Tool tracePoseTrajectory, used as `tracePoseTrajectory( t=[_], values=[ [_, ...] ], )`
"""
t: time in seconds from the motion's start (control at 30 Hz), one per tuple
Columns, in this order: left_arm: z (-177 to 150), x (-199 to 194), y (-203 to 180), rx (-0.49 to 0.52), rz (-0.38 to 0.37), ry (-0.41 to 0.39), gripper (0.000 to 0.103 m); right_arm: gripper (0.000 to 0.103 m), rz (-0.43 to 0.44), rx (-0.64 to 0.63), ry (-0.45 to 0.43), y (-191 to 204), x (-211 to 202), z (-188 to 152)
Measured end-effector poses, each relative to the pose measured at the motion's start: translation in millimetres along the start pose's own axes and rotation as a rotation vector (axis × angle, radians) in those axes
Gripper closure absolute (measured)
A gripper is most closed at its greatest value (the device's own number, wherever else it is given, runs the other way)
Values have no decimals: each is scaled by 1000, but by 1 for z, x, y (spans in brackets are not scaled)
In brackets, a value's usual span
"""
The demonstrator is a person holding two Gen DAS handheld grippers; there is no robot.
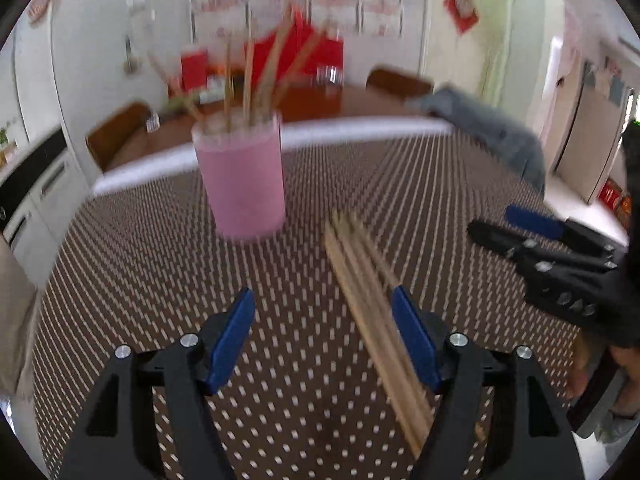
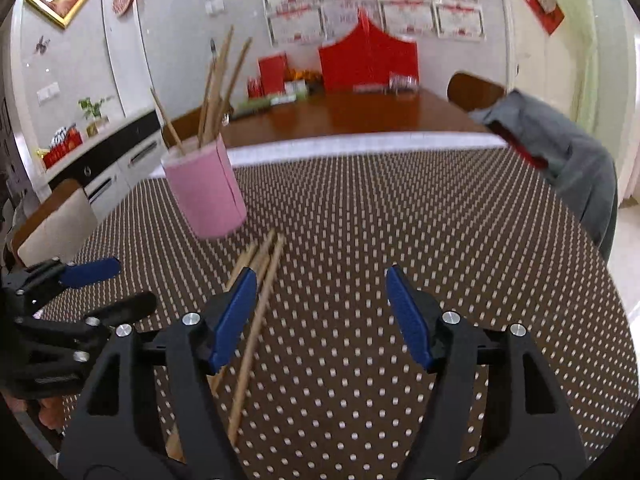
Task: Organize utensils
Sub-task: 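Move both open tools back down to the chopstick pile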
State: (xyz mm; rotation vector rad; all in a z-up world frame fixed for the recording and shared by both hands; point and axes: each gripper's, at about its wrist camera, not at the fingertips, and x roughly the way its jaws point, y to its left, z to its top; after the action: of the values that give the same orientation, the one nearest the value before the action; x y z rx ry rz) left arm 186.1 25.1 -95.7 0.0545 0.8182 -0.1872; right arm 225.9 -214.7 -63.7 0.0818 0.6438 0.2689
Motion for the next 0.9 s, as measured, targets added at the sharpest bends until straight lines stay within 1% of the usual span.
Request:
tracePoseTrajectory(
  t=[0.07, 0.17, 0.23, 0.3, 0.4, 0.57, 0.77, 0.9],
  values=[
    [-5, 14, 3, -23, -4, 56, 33, 36, 1, -4, 29, 0, 6, -5],
    [-11, 27, 3, -42, -13, 95, 33, 35, 8, -6, 74, -1, 17, -14],
    [-16, 36, 0, -33, -16, 118, 33, 35, 11, -6, 94, -3, 23, -18],
    [-19, 43, -4, -19, -3, 137, 33, 35, 14, -2, 107, -4, 26, -21],
    [-19, 51, -6, -14, 7, 147, 33, 35, 22, 1, 125, -5, 32, -23],
    [-7, 60, 0, -70, -1, 174, 32, 34, 35, -3, 138, -4, 35, -19],
    [3, 61, 8, -63, 51, 202, 32, 34, 45, -21, 166, -3, 41, -17],
    [6, 62, 6, -69, 58, 215, 32, 34, 53, -23, 183, -1, 46, -16]
  ],
)
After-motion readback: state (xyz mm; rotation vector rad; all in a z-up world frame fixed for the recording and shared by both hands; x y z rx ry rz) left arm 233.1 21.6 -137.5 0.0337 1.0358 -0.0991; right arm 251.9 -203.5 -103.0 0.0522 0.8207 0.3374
